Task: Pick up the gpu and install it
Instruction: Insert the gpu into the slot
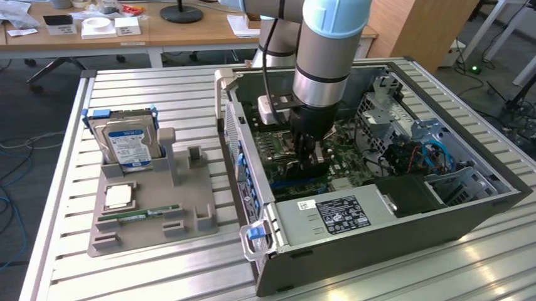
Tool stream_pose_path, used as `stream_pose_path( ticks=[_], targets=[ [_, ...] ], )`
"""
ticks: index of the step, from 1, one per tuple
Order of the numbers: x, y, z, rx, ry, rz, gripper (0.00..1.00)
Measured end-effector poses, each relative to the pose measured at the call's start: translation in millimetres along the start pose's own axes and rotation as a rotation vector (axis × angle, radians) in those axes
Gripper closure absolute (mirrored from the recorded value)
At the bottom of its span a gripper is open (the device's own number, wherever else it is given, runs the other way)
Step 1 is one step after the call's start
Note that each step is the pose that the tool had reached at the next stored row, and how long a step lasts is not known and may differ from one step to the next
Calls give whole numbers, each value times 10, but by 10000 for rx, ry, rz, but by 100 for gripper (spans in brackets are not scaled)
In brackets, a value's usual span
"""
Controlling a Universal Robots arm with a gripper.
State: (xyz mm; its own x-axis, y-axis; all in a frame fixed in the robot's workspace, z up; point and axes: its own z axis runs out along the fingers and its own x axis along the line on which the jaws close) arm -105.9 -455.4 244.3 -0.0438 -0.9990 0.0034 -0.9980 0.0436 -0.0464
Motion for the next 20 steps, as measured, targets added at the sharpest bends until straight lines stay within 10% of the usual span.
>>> stream_pose_path(
  ticks=[20],
  targets=[
    [1,2,26,-2,3,0,73]
  ],
)
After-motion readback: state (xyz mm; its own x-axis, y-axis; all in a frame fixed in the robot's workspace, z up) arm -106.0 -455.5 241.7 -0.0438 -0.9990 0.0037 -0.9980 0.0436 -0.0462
